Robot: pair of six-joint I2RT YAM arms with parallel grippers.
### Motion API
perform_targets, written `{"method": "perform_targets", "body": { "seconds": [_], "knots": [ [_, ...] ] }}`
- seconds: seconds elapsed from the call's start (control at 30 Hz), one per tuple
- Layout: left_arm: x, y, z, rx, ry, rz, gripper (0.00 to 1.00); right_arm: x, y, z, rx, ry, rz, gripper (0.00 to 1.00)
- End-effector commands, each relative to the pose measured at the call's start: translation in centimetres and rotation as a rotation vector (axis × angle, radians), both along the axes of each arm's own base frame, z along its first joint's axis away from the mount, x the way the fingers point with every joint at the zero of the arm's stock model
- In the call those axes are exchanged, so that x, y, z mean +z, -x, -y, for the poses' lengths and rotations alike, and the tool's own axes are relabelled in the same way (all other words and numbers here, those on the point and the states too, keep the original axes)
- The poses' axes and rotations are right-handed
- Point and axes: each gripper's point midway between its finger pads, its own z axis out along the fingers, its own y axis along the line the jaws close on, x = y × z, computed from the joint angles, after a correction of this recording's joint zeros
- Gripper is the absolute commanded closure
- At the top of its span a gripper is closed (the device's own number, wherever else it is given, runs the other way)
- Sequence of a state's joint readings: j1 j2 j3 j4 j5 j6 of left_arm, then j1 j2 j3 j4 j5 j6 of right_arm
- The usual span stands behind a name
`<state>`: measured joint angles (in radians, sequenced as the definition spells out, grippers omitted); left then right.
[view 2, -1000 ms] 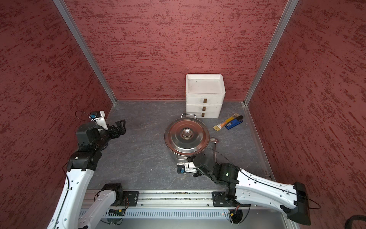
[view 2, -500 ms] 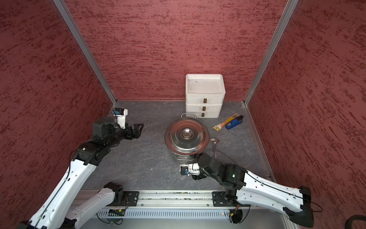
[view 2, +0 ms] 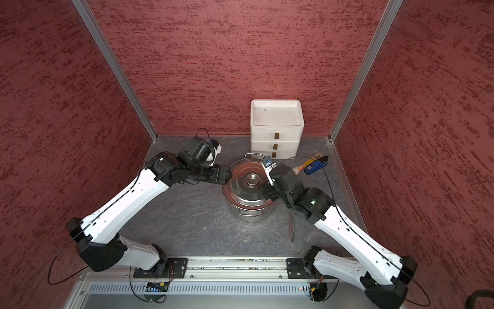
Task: Stir the soup with a spoon
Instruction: Move the pan to the center of the board, then pick up the lid from the pan.
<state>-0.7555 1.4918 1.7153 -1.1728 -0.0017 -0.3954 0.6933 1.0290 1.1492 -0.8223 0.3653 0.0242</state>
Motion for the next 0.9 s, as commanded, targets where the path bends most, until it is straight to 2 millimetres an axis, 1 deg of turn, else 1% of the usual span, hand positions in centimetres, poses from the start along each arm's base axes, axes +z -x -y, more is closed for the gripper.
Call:
{"method": "perform_targets", "body": {
  "seconds": [0.0, 0.1, 0.13, 0.17, 0.23, 0.27, 0.33, 0.43, 0.57, 0.67, 0.77, 0.87],
  "knots": [
    [-0.3, 2.8, 1.5, -0.03, -0.045, -0.138, 0.0, -1.1, 0.6, 5.1, -0.291, -0.204, -0.134, 0.09],
    [-0.5, 3.2, 3.7, -0.044, -0.078, -0.188, 0.0, -4.0, 0.5, 8.6, -0.471, -0.322, -0.285, 0.09],
    [-0.7, 3.2, 4.4, -0.052, -0.089, -0.205, 0.0, -5.0, 0.5, 9.4, -0.527, -0.355, -0.331, 0.09],
    [-0.5, 3.2, 5.0, -0.058, -0.094, -0.21, 0.01, -5.8, 0.5, 10.1, -0.574, -0.387, -0.369, 0.09],
    [-1.1, 2.9, 6.2, -0.065, -0.121, -0.231, 0.03, -6.9, 0.5, 11.0, -0.639, -0.434, -0.415, 0.08],
    [-1.7, 2.7, 6.7, -0.067, -0.145, -0.248, 0.03, -7.2, 0.4, 11.3, -0.658, -0.451, -0.422, 0.09],
    [-2.3, 2.3, 7.4, -0.07, -0.174, -0.256, 0.04, -7.4, 0.1, 11.5, -0.661, -0.477, -0.423, 0.09],
    [-3.4, 1.4, 9.2, -0.097, -0.19, -0.265, 0.04, -7.7, 0.2, 11.6, -0.662, -0.488, -0.421, 0.08],
    [-5.2, -0.3, 10.6, -0.093, -0.225, -0.25, 0.04, -8.4, 0.5, 11.5, -0.658, -0.505, -0.434, 0.08],
    [-6.0, -1.4, 10.4, -0.07, -0.251, -0.236, 0.04, -8.5, 0.8, 11.4, -0.65, -0.516, -0.434, 0.08],
    [-6.8, -1.8, 10.3, -0.075, -0.281, -0.229, 0.04, -8.5, 1.0, 11.3, -0.647, -0.52, -0.433, 0.09],
    [-7.3, -2.1, 10.8, -0.095, -0.284, -0.218, 0.04, -8.4, 1.1, 11.3, -0.647, -0.521, -0.431, 0.09]
  ]
}}
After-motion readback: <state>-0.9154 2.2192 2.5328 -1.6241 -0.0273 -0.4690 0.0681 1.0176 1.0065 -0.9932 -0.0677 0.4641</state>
